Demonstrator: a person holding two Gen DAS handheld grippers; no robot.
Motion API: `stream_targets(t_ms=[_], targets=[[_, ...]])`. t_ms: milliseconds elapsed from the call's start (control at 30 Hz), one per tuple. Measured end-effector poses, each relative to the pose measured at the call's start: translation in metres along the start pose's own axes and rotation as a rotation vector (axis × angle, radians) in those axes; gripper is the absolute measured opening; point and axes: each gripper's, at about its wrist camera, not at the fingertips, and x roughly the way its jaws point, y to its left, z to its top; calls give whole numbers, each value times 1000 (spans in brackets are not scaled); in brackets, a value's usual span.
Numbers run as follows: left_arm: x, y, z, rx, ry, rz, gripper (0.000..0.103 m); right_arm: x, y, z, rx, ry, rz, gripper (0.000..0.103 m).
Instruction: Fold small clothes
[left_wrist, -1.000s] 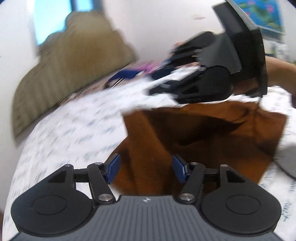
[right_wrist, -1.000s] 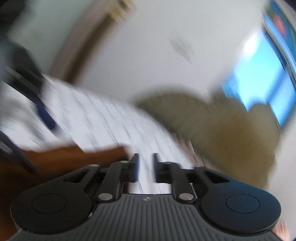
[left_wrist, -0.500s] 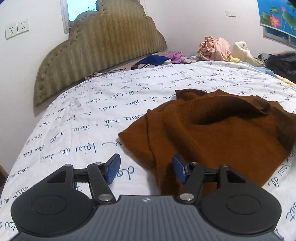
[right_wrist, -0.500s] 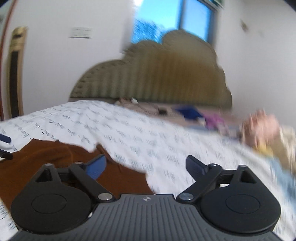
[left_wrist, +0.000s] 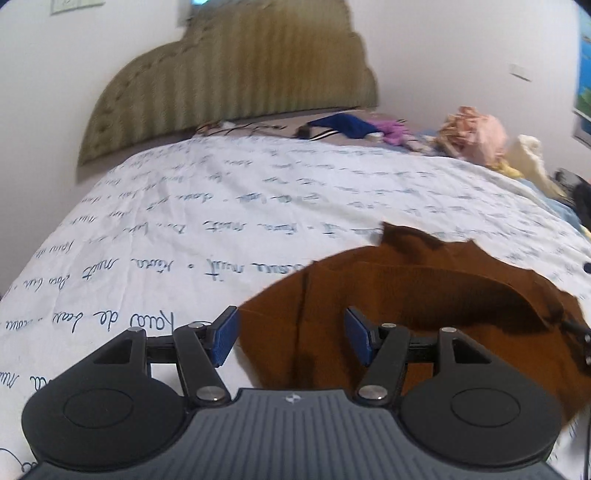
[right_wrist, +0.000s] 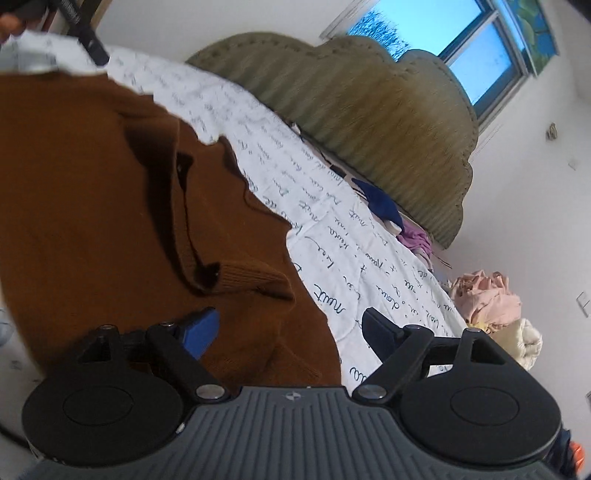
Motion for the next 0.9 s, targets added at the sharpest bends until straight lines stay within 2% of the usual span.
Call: stream_targets(t_ms=[133, 267, 300, 400, 467, 533, 567, 700, 767, 833, 900], targets=[[19, -12, 2, 56, 24, 10, 62, 16, -8, 11, 58, -30, 67, 85], [41, -35, -1, 177, 52, 87, 62, 40, -34, 21, 268, -39, 123, 84], [45, -38, -2, 192, 53, 112, 62, 48, -45, 20, 351, -30, 111, 84], [51, -32, -2, 155, 56, 220, 62, 74, -89, 6, 701, 122, -69, 85], [45, -21, -1, 114, 34, 249, 62, 69, -114, -11, 892, 124, -86, 84], [34, -15, 0, 109, 8, 266, 62, 52, -118, -20, 907, 63, -26, 84], [28, -12, 2, 107, -7, 242, 62, 44, -116, -22, 880, 41, 17, 84], [16, -7, 8, 51, 13, 67, 62, 41, -102, -17, 841, 54, 247, 84], [20, -8, 8, 27, 53, 17, 62, 50, -95, -12, 861, 71, 327, 82], [26, -11, 5, 30, 77, 8, 62, 65, -91, -9, 902, 96, 379, 76], [32, -14, 3, 50, 83, 30, 62, 77, -86, -9, 931, 121, 411, 68]])
